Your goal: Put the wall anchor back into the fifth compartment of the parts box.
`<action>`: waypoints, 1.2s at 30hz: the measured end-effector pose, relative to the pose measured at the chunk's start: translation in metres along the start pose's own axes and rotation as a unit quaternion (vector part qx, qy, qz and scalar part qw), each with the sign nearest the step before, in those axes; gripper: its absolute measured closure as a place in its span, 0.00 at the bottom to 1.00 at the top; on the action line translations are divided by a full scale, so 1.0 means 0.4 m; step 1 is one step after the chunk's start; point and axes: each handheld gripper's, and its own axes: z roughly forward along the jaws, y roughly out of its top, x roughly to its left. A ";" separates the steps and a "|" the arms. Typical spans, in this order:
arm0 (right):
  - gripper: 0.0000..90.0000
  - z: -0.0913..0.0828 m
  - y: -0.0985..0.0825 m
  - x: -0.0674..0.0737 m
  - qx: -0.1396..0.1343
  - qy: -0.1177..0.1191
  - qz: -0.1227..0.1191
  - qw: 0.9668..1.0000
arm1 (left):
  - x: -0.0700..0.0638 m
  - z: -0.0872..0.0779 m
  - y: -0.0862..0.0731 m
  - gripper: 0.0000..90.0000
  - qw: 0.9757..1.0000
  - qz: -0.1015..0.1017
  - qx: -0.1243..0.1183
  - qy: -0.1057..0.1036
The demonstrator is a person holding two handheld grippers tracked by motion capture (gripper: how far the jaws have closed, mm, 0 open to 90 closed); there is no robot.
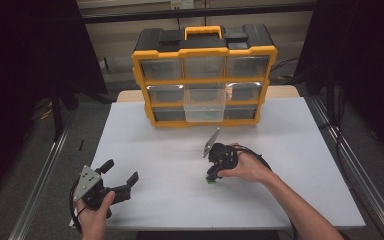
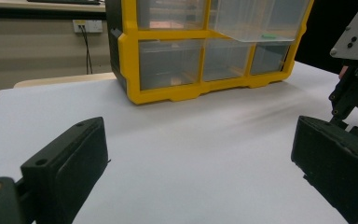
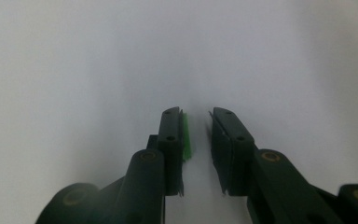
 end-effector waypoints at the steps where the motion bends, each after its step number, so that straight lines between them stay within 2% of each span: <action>1: 0.83 0.001 0.000 0.000 -0.001 0.000 0.000 1.000 | 0.001 -0.001 0.000 0.04 1.000 0.003 0.000 0.004; 5: 0.84 0.003 0.003 0.002 0.001 0.004 -0.002 1.000 | -0.002 -0.002 0.001 0.04 1.000 0.002 -0.003 0.006; 7: 0.84 0.002 0.003 0.002 0.003 0.004 -0.003 1.000 | -0.003 0.000 0.001 0.04 1.000 -0.002 -0.005 0.001; 8: 0.84 0.001 0.003 0.002 0.005 0.004 -0.002 1.000 | -0.001 -0.002 0.001 0.04 1.000 0.005 0.001 0.002; 10: 0.86 -0.001 0.001 0.004 0.010 0.008 0.007 1.000 | -0.002 -0.001 0.000 0.04 1.000 0.002 -0.001 0.001; 11: 0.87 0.000 0.000 0.002 0.010 0.006 0.005 1.000 | 0.000 -0.002 0.001 0.04 1.000 0.007 0.000 0.004; 13: 0.90 0.006 0.001 -0.001 0.008 0.011 0.003 1.000 | -0.002 0.000 0.001 0.04 1.000 -0.002 -0.005 0.003; 22: 0.95 0.007 0.003 0.003 0.012 0.005 0.006 1.000 | -0.003 0.000 0.001 0.04 1.000 -0.002 -0.005 0.001; 28: 0.95 -0.003 -0.001 -0.002 -0.005 -0.001 0.009 1.000 | -0.001 -0.002 0.001 0.04 1.000 0.005 0.000 0.002; 31: 0.95 -0.021 -0.003 -0.003 -0.029 0.002 0.012 1.000 | -0.006 0.001 0.000 0.04 1.000 -0.005 -0.008 0.002; 36: 0.95 -0.050 -0.011 -0.010 -0.071 0.001 0.008 0.997 | -0.004 -0.004 0.003 0.04 1.000 0.007 -0.004 0.002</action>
